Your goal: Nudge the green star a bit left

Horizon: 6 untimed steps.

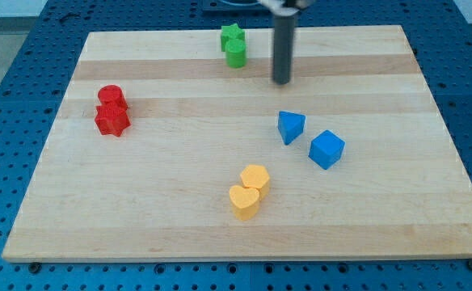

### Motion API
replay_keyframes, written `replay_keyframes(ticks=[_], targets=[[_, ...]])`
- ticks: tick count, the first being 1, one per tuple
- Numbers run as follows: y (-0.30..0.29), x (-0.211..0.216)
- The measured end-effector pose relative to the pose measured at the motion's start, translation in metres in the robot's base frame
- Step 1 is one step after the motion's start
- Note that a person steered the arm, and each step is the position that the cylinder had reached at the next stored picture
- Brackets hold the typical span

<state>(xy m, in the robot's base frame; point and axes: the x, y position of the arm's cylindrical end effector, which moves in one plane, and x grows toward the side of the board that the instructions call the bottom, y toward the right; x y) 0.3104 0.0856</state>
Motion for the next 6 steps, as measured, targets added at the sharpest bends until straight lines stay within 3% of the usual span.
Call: replay_keyframes(ticks=[1,2,3,6], targets=[[0.021,-0.047],[-0.033,-0.098],[-0.068,-0.118],[-0.147,-0.104]])
